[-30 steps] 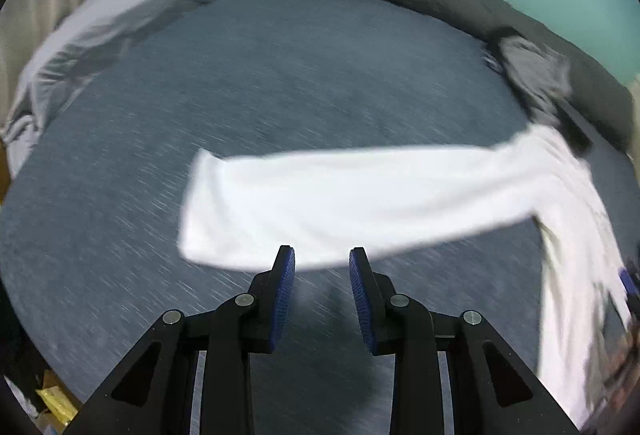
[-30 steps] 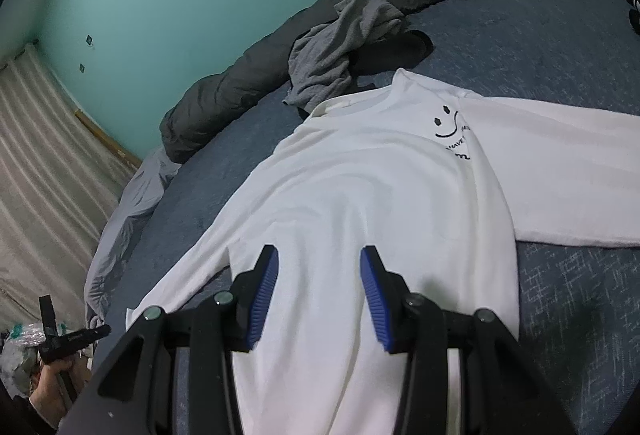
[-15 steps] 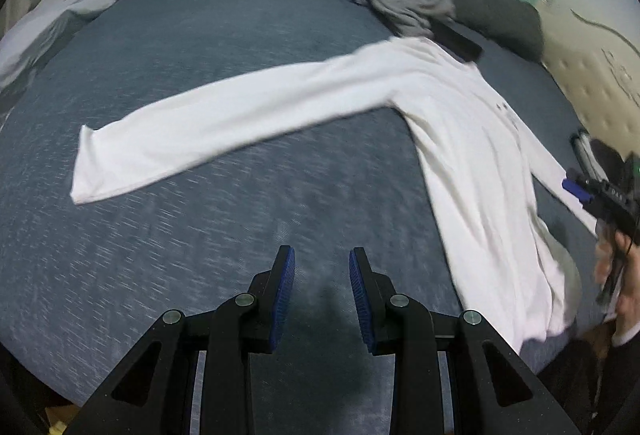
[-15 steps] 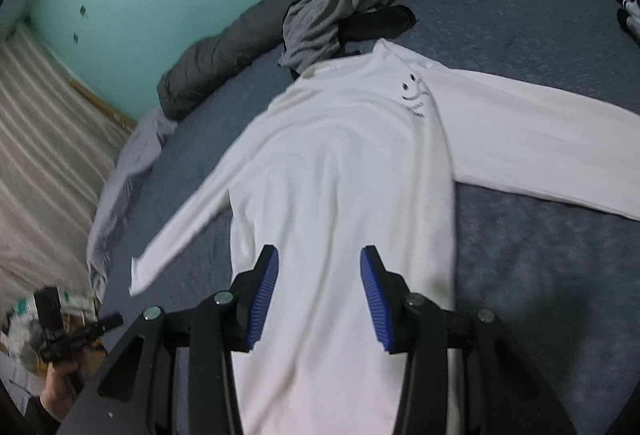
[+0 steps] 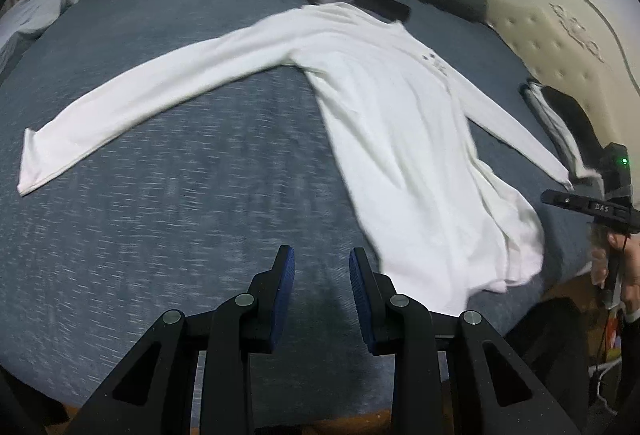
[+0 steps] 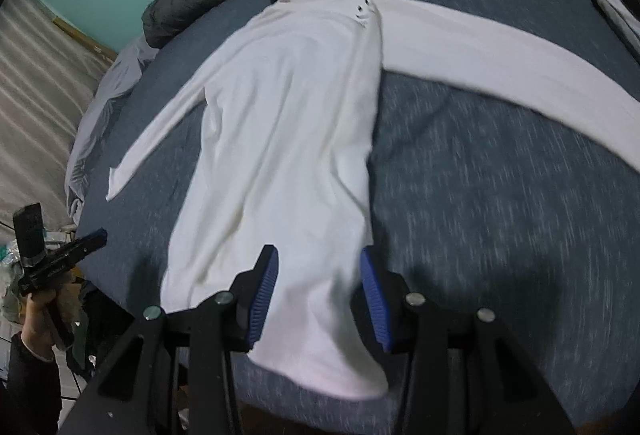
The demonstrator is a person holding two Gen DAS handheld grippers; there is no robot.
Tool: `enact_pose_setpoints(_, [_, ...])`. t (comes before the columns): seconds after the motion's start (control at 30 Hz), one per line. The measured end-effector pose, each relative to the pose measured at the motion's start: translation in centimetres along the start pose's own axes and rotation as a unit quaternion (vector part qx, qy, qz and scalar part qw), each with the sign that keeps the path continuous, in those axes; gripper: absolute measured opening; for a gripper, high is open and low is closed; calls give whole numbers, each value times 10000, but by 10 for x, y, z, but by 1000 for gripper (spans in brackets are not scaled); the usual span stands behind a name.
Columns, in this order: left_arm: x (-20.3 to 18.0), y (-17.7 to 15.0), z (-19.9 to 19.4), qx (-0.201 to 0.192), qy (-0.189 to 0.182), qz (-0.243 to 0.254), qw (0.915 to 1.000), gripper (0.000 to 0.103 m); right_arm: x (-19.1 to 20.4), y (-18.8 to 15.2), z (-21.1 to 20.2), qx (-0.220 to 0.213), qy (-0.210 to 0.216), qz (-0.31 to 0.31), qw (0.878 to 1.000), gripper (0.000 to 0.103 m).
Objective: Fold clothes
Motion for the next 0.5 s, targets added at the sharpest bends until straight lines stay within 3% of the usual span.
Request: enact_pose_setpoints(0.5, [-58,-44,32,587,-440,226,9971,33,-13,-39,-6,260,-64,258,9993,43])
Point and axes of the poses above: each gripper's, at about its wrist camera, not at the fingertips, and z roughly the way its jaws point, x to its left, y to its top, the point moved 9 cm from there along z, roughly the way its jaws point, and after that the axes turned 4 degrees about y, right-handed, at the moved point
